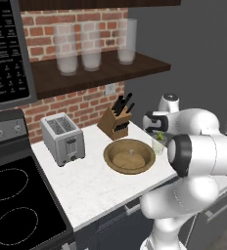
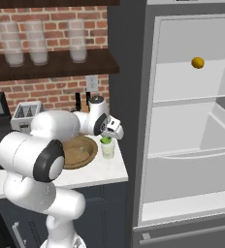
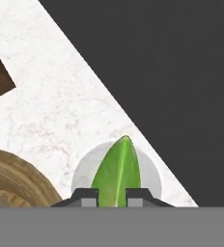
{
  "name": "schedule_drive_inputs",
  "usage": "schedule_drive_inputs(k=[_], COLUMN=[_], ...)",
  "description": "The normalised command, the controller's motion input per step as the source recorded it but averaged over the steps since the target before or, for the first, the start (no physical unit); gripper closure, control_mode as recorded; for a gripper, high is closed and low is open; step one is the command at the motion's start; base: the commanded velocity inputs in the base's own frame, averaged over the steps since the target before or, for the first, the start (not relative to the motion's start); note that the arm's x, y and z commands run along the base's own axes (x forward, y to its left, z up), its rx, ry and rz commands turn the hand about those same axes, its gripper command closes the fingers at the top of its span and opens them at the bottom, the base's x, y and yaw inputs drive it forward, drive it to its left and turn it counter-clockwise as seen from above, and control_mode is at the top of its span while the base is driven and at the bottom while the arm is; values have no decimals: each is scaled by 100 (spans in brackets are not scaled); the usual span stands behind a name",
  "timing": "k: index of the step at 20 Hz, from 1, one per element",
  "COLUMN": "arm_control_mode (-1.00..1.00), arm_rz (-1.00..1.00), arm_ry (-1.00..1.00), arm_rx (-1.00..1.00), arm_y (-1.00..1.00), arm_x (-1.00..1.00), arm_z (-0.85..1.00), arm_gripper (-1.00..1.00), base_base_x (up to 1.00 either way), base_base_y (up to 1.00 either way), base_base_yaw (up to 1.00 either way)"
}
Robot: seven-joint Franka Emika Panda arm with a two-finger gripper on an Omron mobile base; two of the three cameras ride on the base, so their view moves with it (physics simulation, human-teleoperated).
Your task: Grab a lemon wedge from the fridge and one ice cube from the ice bowl, and put them in the glass of lemonade.
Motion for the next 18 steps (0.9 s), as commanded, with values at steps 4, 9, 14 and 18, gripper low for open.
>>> schedule_drive_inputs(k=[4, 9, 14, 18], arm_control_mode=[-100, -100, -100, -100], arm_rz=[0, 0, 0, 0], arm_ry=[0, 0, -3, -1], arm_rx=[0, 0, 0, 2], arm_y=[0, 0, -2, -11], arm_x=[29, 1, -11, 0], arm_z=[0, 0, -2, 0], arm_gripper=[100, 100, 100, 100], base_base_x=[0, 0, 0, 0], base_base_y=[0, 0, 0, 0], base_base_yaw=[0, 0, 0, 0])
